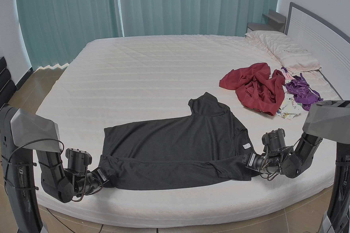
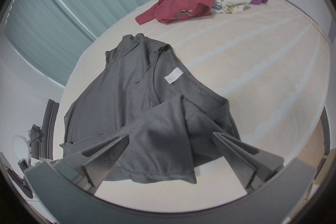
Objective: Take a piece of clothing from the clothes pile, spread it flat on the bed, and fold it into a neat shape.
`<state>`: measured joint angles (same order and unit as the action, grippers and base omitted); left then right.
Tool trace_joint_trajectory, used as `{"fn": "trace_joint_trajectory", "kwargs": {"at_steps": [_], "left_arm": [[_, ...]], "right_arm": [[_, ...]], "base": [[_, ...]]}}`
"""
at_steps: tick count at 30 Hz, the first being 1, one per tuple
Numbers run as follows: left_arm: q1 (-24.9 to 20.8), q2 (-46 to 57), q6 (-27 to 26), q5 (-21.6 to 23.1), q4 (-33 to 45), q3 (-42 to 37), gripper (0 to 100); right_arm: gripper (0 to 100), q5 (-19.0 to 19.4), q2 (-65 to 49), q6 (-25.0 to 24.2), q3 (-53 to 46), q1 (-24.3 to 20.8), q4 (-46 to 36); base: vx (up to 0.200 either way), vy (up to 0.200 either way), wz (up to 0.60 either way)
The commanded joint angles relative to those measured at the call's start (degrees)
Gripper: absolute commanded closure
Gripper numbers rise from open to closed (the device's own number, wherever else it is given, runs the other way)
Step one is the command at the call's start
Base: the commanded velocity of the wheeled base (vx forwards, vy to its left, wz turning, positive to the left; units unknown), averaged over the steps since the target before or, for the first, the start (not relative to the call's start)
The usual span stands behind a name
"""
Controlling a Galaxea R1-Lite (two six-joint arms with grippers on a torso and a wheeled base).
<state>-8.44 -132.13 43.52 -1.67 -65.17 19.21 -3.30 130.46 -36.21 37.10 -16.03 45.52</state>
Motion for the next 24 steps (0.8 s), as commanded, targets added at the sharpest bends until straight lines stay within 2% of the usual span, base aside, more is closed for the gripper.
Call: {"fn": "trace_joint_trajectory", "kwargs": {"at_steps": [1, 9, 16, 24], "left_arm": [[0.0, -0.8, -0.1, -0.1, -1.5, -0.3, 0], [-0.1, -3.9, -2.5, -1.6, -8.4, -2.4, 0], [0.0, -3.9, -2.5, -1.6, -8.7, -2.7, 0], [0.0, -4.0, -2.5, -1.6, -8.7, -2.7, 0]], "right_arm": [[0, 0.8, 2.5, -0.4, 1.6, 1.0, 0.1], [0, 0.8, 1.5, -0.4, 2.5, 0.7, 0.1], [0, 0.9, 0.6, -0.4, 4.2, 0.6, 0.1], [0, 2.4, 4.7, 0.4, 6.1, 0.7, 0.2]], "base": [[0.0, 0.0, 0.0], [0.0, 0.0, 0.0], [0.0, 0.0, 0.0], [0.0, 0.0, 0.0]]}}
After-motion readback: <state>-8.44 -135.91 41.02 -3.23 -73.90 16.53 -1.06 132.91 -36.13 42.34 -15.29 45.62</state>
